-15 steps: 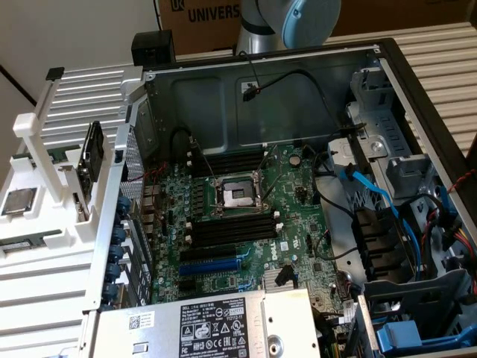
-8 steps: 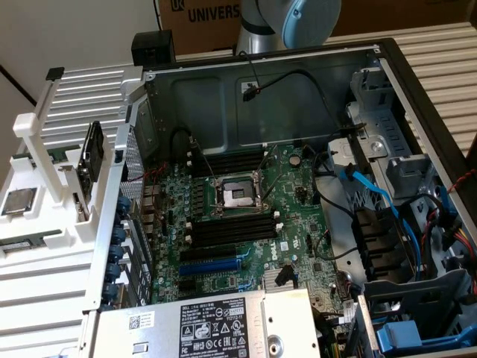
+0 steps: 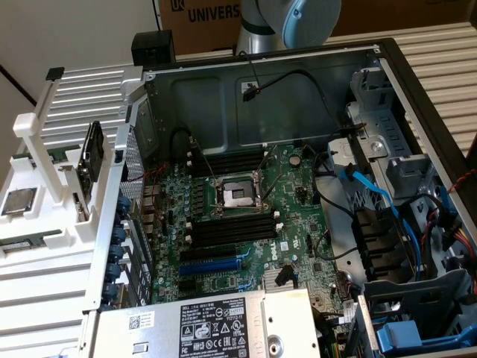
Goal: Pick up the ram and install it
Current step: 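Pick up the ram and move it above insertion slot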
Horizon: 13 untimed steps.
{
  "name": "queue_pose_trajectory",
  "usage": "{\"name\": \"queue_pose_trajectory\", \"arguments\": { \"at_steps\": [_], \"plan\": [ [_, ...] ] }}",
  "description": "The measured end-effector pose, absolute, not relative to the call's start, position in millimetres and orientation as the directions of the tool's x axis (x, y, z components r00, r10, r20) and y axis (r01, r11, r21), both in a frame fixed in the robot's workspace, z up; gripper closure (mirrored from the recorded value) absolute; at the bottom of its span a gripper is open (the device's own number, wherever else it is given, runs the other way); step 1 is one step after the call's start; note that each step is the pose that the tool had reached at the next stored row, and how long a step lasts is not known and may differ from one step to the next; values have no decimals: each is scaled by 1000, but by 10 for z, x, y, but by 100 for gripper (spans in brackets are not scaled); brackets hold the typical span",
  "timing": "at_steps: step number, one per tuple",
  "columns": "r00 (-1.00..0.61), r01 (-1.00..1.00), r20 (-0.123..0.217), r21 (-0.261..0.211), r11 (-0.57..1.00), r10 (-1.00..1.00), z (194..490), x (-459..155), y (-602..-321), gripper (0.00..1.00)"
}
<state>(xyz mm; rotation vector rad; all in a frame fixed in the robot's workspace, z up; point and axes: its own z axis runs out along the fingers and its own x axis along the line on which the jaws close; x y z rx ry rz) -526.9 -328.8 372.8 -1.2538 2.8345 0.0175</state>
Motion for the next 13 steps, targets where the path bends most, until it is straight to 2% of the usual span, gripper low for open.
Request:
{"name": "queue_pose_trajectory", "arguments": {
  "at_steps": [13],
  "plan": [
    [-431,-902,-43,-7,431,-902,3723,-5269,-3288,89]
  ]
}}
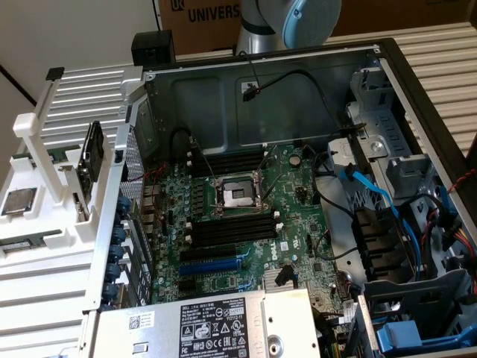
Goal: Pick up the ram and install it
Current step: 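Pick up the ram and move it above insertion slot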
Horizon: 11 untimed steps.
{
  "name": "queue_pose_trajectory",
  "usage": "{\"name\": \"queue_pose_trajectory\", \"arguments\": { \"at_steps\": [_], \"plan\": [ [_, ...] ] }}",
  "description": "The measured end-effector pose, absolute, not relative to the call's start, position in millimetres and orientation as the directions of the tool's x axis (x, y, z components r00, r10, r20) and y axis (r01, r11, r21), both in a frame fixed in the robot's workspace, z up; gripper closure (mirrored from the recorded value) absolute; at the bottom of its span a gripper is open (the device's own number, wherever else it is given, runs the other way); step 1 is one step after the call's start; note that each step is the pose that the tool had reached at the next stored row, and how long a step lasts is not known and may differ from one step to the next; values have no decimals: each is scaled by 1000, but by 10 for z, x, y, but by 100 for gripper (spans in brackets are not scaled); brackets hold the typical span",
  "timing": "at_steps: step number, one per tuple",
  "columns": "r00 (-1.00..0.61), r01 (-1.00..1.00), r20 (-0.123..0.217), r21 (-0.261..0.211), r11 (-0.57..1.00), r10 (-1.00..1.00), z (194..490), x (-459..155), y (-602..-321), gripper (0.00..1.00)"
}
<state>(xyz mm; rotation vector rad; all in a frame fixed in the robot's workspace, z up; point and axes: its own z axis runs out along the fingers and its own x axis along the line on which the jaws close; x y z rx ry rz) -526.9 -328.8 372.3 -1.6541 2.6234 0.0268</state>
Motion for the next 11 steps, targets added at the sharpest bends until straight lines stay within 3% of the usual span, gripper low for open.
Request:
{"name": "queue_pose_trajectory", "arguments": {
  "at_steps": [11],
  "plan": [
    [-188,-982,-43,-7,188,-981,3712,-5269,-3288,89]
  ]
}}
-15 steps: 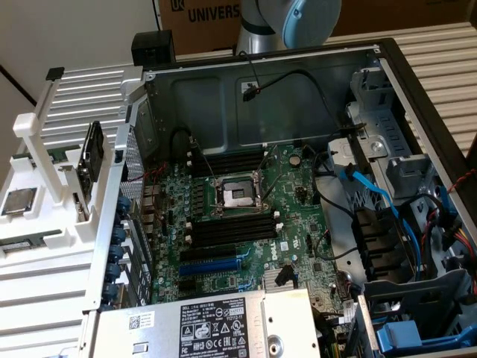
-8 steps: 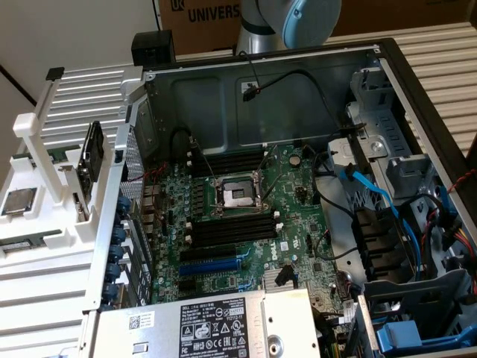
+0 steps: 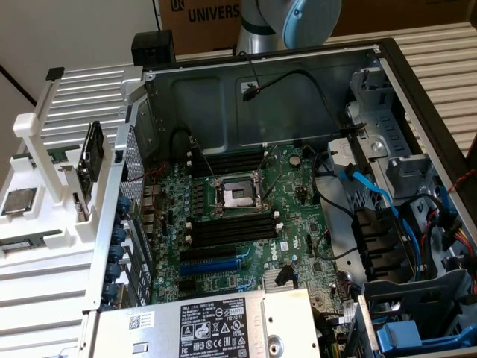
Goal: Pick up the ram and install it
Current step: 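Pick up the ram and move it above insertion slot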
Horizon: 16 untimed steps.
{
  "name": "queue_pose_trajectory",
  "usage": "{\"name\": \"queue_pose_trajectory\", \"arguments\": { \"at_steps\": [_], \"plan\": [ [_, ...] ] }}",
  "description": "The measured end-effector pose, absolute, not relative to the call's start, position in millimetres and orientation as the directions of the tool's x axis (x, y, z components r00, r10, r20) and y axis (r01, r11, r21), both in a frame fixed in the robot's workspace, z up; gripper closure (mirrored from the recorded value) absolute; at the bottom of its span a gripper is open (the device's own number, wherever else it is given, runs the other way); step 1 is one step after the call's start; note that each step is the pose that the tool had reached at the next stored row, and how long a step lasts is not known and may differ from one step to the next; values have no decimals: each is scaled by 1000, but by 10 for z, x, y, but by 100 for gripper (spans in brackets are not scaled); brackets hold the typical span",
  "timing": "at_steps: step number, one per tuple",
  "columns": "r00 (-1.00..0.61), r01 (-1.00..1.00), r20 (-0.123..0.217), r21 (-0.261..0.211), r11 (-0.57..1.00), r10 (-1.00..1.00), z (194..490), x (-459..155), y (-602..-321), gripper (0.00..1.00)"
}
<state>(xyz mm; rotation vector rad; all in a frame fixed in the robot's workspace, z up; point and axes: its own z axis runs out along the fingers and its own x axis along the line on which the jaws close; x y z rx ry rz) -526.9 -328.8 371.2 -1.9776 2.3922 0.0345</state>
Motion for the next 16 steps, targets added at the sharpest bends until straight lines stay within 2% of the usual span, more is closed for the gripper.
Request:
{"name": "queue_pose_trajectory", "arguments": {
  "at_steps": [16],
  "plan": [
    [-156,-988,-44,-14,157,-987,3682,-5323,-3349,89]
  ]
}}
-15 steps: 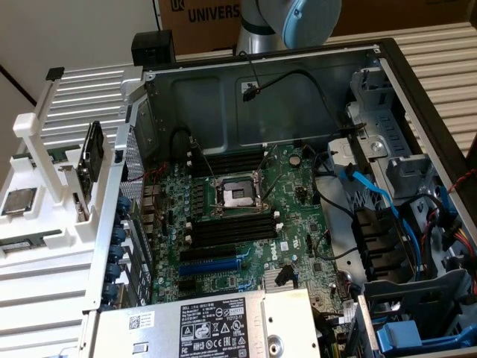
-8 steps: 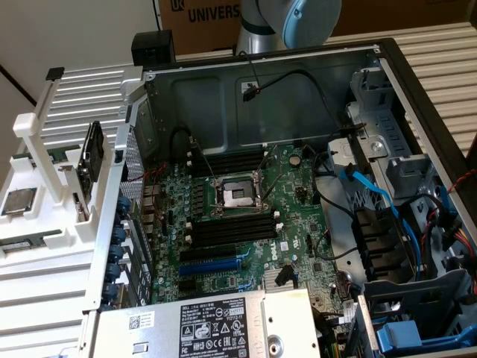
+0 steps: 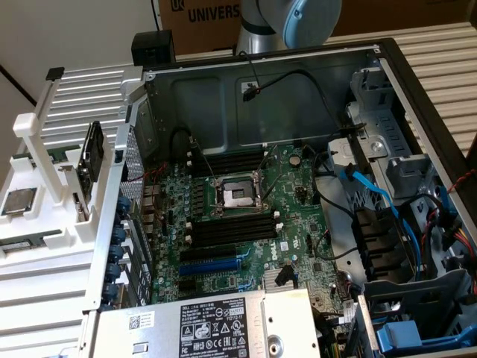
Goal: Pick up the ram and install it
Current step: 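Pick up the ram and move it above insertion slot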
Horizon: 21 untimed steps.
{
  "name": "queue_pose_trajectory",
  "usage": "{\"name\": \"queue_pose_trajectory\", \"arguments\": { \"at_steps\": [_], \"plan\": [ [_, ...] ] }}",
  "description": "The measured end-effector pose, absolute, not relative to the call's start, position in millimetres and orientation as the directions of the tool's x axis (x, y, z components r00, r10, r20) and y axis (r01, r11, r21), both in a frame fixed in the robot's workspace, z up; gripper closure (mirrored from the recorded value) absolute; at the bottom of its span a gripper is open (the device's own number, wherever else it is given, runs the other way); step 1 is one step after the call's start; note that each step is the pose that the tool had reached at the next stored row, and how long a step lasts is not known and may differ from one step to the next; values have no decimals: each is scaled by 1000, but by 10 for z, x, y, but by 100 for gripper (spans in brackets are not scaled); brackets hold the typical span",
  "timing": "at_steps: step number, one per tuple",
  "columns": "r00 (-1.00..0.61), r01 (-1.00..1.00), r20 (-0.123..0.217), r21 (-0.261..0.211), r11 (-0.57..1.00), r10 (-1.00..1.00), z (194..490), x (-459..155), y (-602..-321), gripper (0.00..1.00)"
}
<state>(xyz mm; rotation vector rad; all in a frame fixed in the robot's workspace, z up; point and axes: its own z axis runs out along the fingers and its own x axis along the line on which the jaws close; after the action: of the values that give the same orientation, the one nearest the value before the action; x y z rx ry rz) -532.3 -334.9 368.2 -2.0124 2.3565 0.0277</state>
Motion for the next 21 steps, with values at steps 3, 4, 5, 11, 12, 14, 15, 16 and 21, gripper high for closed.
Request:
{"name": "queue_pose_trajectory", "arguments": {
  "at_steps": [3,4,5,11,12,14,15,16,21],
  "plan": [
    [-149,-989,-43,-14,150,-988,3666,-5320,-3387,89],
    [-147,-989,-43,-14,148,-988,3661,-5312,-3396,89],
    [-145,-989,-43,-13,146,-988,3652,-5292,-3404,89],
    [-136,-991,-38,6,136,-990,3604,-5166,-3443,89],
    [-134,-991,-37,11,134,-990,3599,-5153,-3451,89],
    [-128,-992,-34,14,128,-991,3581,-5144,-3461,89],
    [-123,-992,-33,16,122,-992,3569,-5143,-3467,89],
    [-117,-993,-33,17,116,-993,3561,-5142,-3475,89],
    [-101,-995,-33,16,101,-994,3509,-5142,-3556,89]
  ]
}}
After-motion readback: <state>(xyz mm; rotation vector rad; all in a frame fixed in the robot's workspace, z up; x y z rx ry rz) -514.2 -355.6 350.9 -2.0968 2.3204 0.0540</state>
